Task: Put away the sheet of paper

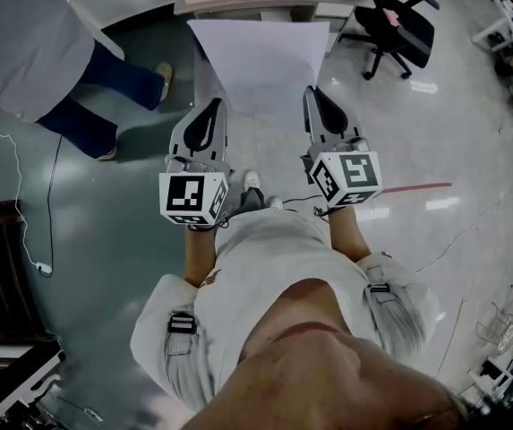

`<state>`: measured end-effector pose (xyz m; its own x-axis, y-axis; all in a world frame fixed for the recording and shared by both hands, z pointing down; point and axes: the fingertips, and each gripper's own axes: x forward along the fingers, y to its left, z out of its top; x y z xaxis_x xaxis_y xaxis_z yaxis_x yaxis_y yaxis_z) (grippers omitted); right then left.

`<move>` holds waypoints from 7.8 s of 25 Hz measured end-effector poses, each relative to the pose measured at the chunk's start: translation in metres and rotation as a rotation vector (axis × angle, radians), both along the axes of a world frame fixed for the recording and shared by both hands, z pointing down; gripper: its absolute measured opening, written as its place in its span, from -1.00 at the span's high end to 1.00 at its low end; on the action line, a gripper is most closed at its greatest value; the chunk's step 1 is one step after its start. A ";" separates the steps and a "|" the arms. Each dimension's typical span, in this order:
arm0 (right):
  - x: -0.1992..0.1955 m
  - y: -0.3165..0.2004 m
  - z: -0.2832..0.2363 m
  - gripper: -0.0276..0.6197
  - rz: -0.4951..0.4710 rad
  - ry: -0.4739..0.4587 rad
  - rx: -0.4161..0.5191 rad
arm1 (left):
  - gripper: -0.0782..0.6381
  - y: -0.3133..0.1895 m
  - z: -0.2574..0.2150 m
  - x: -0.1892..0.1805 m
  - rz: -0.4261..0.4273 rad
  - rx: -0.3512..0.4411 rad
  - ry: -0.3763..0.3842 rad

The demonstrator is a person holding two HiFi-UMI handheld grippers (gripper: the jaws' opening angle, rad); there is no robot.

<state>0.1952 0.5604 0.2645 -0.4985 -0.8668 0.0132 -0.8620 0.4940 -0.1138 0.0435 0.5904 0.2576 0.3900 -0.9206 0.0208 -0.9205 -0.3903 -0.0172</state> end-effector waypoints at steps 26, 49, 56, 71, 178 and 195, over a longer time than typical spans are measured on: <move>-0.098 -0.121 0.008 0.85 0.062 0.058 -0.033 | 0.73 -0.130 0.008 -0.099 0.063 -0.020 0.035; -0.085 -0.252 0.005 0.85 -0.012 0.048 -0.016 | 0.73 -0.256 0.007 -0.080 -0.003 -0.024 0.014; -0.070 -0.296 0.003 0.85 -0.050 0.046 -0.014 | 0.73 -0.294 0.002 -0.065 -0.042 -0.027 0.005; -0.073 -0.346 0.007 0.85 -0.076 0.031 -0.028 | 0.73 -0.345 0.007 -0.066 -0.063 -0.046 -0.011; -0.183 -0.798 0.115 0.85 -0.006 0.126 -0.270 | 0.73 -0.831 0.113 -0.149 0.119 -0.232 -0.016; -0.192 -0.824 0.189 0.85 0.143 0.218 -0.436 | 0.73 -0.873 0.184 -0.159 0.272 -0.351 -0.034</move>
<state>0.0028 -0.2636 0.4532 -0.3202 -0.8170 0.4795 -0.9444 0.3155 -0.0932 -0.1155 -0.2826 0.4415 0.6105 -0.7196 0.3309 -0.7849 -0.6055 0.1316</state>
